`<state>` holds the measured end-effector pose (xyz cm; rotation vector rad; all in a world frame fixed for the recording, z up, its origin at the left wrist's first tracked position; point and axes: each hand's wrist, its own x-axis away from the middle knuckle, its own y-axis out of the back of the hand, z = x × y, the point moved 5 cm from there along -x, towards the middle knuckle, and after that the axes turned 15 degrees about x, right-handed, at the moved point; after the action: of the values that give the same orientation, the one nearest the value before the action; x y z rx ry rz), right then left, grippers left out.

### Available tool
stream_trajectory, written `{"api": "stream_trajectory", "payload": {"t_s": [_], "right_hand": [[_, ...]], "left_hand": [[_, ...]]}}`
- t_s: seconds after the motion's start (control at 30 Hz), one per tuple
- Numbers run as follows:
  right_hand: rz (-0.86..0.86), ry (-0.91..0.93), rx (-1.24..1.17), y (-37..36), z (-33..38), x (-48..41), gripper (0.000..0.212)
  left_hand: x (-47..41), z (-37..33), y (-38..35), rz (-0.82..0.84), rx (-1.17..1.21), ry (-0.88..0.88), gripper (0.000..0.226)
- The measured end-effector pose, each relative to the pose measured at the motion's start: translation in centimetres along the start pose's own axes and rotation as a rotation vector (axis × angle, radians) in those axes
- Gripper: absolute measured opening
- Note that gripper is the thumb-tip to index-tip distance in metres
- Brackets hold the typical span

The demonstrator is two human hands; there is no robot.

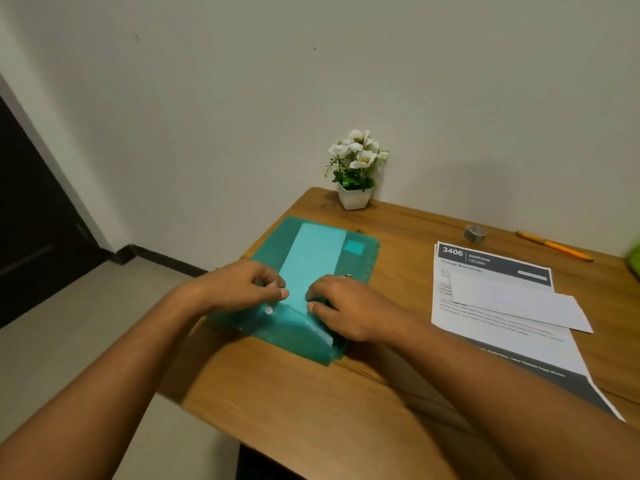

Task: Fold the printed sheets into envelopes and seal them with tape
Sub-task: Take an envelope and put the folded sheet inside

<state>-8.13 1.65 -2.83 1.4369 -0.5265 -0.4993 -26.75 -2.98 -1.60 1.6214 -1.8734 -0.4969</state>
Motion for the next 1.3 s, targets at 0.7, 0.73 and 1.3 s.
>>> {"api": "stream_trajectory", "payload": {"t_s": [0.7, 0.73, 1.3], "right_hand": [[-0.021, 0.045, 0.212, 0.4, 2.7, 0.9, 0.051], [-0.049, 0.046, 0.182, 0.7, 3.0, 1.0, 0.045], [-0.119, 0.146, 0.426, 1.0, 6.1, 0.6, 0.028]], "left_hand": [[3.2, 2.3, -1.9, -0.191, -0.285, -0.301, 0.032], [3.1, 2.3, -1.8, -0.221, -0.293, -0.282, 0.034], [3.0, 2.5, -1.2, -0.281, -0.265, -0.217, 0.057]]}}
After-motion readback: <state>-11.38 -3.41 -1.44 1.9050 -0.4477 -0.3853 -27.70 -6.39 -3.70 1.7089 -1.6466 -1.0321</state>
